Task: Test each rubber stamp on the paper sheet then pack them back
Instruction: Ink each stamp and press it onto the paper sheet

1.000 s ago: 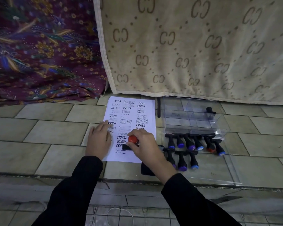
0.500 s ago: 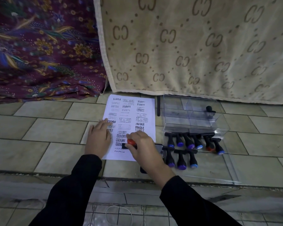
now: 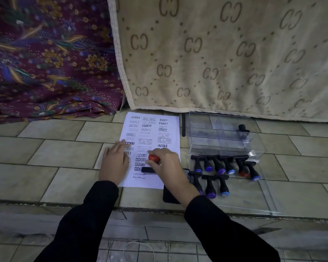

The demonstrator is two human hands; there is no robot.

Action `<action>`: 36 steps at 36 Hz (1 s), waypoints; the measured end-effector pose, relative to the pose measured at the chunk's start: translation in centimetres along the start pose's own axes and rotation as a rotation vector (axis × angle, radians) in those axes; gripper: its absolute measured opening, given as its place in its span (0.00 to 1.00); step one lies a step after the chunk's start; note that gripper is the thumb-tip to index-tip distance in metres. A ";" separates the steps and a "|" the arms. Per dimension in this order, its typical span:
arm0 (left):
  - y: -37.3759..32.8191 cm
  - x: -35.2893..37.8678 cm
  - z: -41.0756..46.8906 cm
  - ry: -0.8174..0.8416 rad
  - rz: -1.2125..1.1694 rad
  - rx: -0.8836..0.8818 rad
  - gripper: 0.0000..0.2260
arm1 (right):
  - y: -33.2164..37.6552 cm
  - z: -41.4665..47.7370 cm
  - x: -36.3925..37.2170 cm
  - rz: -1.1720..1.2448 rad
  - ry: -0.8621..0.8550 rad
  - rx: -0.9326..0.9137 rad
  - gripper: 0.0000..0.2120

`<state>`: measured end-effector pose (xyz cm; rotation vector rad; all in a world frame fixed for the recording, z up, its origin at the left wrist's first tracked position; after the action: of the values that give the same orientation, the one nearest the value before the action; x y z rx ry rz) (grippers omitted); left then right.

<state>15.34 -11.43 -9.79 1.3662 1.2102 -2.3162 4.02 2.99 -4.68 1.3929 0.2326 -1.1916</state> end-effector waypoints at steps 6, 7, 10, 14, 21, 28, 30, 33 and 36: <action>0.3 0.2 0.1 -0.010 -0.015 0.009 0.16 | -1.7 1.9 -4.2 0.174 -0.234 0.197 0.13; 0.4 0.2 0.0 -0.011 -0.017 0.008 0.16 | -1.9 1.9 -5.1 0.207 -0.256 0.213 0.12; 0.5 0.3 0.1 -0.008 -0.015 0.002 0.17 | -2.6 1.7 -7.2 0.307 -0.278 0.254 0.11; 0.7 0.4 0.2 -0.011 -0.028 -0.006 0.16 | -3.3 0.4 -8.7 0.351 -0.270 0.272 0.09; 0.5 0.3 0.2 -0.017 -0.032 -0.009 0.16 | -4.4 -2.4 -8.8 0.351 -0.237 0.270 0.09; 0.3 0.2 0.1 -0.012 -0.027 -0.013 0.16 | -5.0 -3.2 -10.0 0.371 -0.293 0.287 0.10; 0.3 0.2 0.1 -0.013 -0.023 -0.010 0.16 | -5.4 -3.6 -11.1 0.333 -0.330 0.283 0.12; 0.2 0.1 0.1 -0.017 -0.023 0.006 0.16 | -6.3 -4.6 -13.1 0.204 -0.368 0.296 0.12; 0.2 0.1 0.1 -0.023 -0.017 0.015 0.16 | -7.6 -6.1 -14.7 0.101 -0.442 0.303 0.11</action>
<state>15.30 -11.62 -9.92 1.3360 1.2043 -2.3506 -5.14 17.31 -0.10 1.3371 -0.3377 -1.4557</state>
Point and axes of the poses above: each hand's wrist, its own z-axis towards the middle knuckle, its own x-axis out of the palm, y = z × x, the point moved 3 cm from there along z, towards the middle knuckle, and after that the axes turned 4 degrees about -z, right-handed, at the moved point
